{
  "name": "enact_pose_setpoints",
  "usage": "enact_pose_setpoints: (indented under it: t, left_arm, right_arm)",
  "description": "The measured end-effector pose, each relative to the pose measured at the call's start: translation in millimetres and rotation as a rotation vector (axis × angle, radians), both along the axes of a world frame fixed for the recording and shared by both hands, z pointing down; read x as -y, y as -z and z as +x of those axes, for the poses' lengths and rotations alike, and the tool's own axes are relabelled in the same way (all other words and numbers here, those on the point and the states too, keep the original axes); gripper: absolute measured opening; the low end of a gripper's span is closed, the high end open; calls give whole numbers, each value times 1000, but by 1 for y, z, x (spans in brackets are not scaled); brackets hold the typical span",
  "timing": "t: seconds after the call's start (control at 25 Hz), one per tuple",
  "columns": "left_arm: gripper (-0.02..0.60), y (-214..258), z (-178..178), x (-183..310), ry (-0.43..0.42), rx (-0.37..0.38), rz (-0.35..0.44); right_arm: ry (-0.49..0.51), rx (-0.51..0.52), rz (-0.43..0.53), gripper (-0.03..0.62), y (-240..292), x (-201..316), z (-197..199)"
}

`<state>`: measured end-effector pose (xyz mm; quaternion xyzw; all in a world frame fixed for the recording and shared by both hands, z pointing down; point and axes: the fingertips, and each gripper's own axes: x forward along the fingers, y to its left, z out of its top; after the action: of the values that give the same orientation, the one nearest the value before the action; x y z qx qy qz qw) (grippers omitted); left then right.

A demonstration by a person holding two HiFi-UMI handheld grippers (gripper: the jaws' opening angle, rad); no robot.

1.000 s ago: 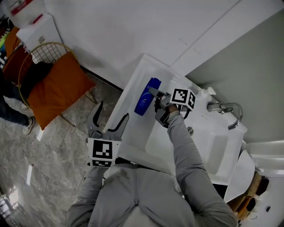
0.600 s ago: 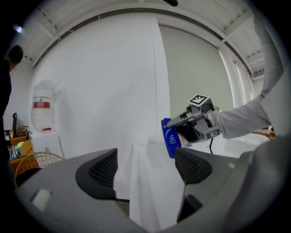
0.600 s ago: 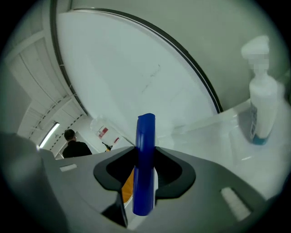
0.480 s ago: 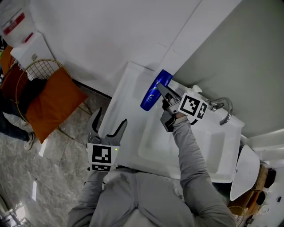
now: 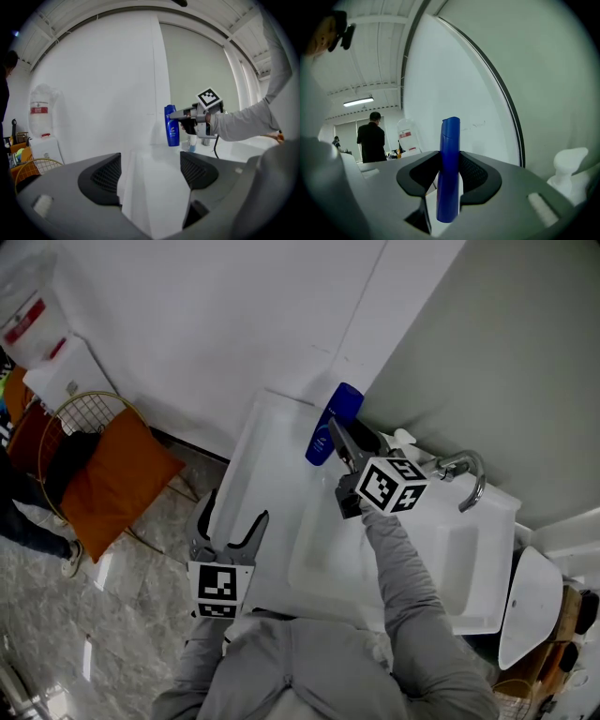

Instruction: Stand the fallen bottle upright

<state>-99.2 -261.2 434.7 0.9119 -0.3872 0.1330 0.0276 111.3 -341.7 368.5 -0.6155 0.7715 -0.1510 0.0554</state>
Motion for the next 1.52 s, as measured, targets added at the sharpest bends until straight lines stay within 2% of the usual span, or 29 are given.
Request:
enact_pose_setpoints:
  t: [0.24,0.56,0.84,1.2,1.52]
  left_arm:
    - [422,-11,-7,2,39,59,-28]
    - [422,-25,-23,11,102,136,-67]
    - [422,-37,-22,19,111,152,-100]
    - [422,-44,-16,21,104,199,-113]
    - [422,-43,-3,19,79,195,-103]
  right_arm:
    - [-1,-172,68,135,-20,29,-9]
    - [-8,-175,44,135,-68,68,-5]
    - [49,-299,118,135,-79,79,-22]
    - [85,-305,139,135,-95,85,-27]
    - [114,-306,192,137,-97,71,-27]
